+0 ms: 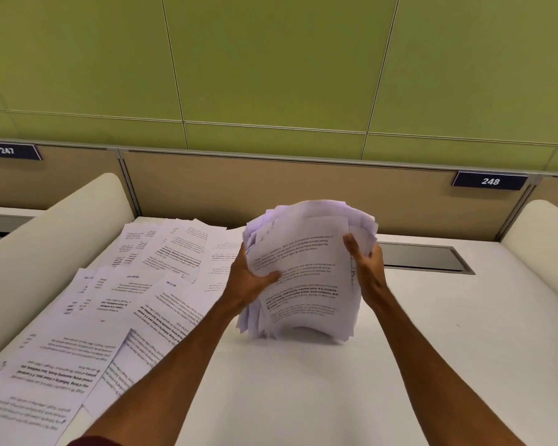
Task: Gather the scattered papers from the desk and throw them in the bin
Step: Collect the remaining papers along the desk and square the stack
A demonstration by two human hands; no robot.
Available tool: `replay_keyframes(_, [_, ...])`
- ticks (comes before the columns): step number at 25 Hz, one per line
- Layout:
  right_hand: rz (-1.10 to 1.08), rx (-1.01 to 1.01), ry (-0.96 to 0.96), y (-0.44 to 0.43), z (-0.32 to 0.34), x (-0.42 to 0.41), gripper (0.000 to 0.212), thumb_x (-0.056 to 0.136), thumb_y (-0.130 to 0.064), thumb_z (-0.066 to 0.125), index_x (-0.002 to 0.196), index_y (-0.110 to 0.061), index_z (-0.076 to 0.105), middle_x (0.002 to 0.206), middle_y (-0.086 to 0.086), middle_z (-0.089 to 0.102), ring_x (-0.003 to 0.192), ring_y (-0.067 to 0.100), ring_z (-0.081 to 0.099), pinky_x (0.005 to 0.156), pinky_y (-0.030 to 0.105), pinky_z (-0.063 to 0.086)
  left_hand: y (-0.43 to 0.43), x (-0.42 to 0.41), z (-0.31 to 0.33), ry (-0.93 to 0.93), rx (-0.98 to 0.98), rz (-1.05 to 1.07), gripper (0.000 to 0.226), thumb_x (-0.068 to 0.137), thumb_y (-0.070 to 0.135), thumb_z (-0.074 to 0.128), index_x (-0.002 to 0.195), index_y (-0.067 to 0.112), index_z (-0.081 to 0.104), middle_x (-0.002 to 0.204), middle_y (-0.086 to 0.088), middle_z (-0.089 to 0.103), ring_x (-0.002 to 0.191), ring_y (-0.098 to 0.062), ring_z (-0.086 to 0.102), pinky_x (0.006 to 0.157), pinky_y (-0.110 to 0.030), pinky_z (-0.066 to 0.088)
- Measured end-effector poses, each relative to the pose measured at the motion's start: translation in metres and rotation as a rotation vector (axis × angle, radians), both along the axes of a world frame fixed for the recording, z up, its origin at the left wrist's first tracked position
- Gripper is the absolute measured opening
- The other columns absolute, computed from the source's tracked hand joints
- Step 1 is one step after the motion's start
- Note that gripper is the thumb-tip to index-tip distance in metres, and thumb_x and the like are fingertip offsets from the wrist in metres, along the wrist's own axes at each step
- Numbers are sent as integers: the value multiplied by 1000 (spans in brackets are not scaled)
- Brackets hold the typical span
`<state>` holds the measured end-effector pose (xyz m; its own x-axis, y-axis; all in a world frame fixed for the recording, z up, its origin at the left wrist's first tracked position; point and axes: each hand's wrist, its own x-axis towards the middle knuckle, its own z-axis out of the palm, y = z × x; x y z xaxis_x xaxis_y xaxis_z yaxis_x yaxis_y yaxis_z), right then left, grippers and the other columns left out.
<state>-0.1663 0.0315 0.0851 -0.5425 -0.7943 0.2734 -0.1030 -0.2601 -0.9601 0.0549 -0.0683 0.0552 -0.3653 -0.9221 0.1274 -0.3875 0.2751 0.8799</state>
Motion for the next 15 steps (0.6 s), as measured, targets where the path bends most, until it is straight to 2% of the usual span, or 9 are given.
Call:
replay_keyframes(3, [63, -15, 83, -10, -6, -7, 77, 65, -60, 71, 128, -25, 45, 112, 5, 65, 98, 19, 67, 75, 34, 60, 12, -10, 6, 207, 3, 169, 73, 59, 56, 80, 120, 26, 52, 107, 7, 61, 96, -11, 60, 75, -15, 45])
replay_keyframes(4, [79, 0, 65, -13, -10, -13, 75, 65, -61, 72, 126, -25, 47, 112, 6, 65, 98, 20, 68, 77, 36, 61, 13, -11, 6, 287, 49, 220, 65, 62, 50, 82, 115, 27, 54, 104, 7, 63, 92, -10, 61, 75, -17, 47])
replay_keyframes(6, [170, 110, 34, -14, -20, -27, 77, 64, -69, 72, 120, -19, 56, 111, 9, 69, 101, 27, 68, 81, 44, 60, 15, -8, -6, 409, 198, 159, 49, 65, 38, 84, 106, 31, 58, 104, 8, 67, 93, -13, 65, 78, -28, 55])
replay_keyframes(8, [294, 267, 82, -11, -31, -33, 66, 70, -63, 72, 116, -16, 62, 108, 6, 72, 101, 30, 69, 79, 42, 61, 19, -8, -22, 359, 268, 57, 39, 71, 24, 82, 101, 32, 59, 104, 3, 69, 100, -25, 67, 81, -40, 58])
replay_keyframes(10, [336, 349, 133, -15, -34, -36, 39, 88, -42, 64, 118, -16, 60, 116, 9, 70, 99, 26, 71, 82, 45, 60, 18, -12, -23, 292, 224, 73, 34, 75, 15, 78, 102, 23, 59, 103, -2, 68, 100, -29, 67, 81, -42, 58])
replay_keyframes(11, [378, 374, 96, -17, -29, -38, 35, 95, -37, 56, 122, -17, 58, 123, 12, 67, 100, 23, 71, 84, 44, 59, 12, -15, -20, 268, 222, 76, 36, 76, 13, 78, 105, 20, 58, 104, -4, 68, 99, -28, 67, 83, -43, 58])
replay_keyframes(12, [464, 411, -8, -19, -24, -41, 40, 98, -43, 45, 127, -18, 57, 128, 12, 65, 103, 22, 70, 85, 41, 59, 7, -15, -19, 246, 262, 53, 42, 75, 12, 79, 110, 18, 57, 108, -5, 68, 99, -27, 67, 86, -44, 57])
replay_keyframes(13, [567, 466, -162, -20, -19, -45, 55, 98, -55, 32, 130, -19, 57, 129, 11, 64, 107, 24, 69, 84, 40, 59, 1, -14, -18, 223, 330, 1, 50, 73, 11, 80, 116, 16, 56, 114, -6, 67, 102, -26, 66, 90, -45, 55])
replay_keyframes(15, [695, 627, -464, -18, -21, -58, 92, 81, -82, 11, 127, -20, 62, 128, 12, 65, 112, 32, 65, 83, 48, 57, -3, -8, -25, 155, 486, -47, 63, 70, 7, 81, 126, 12, 54, 122, -7, 65, 109, -27, 63, 93, -43, 53])
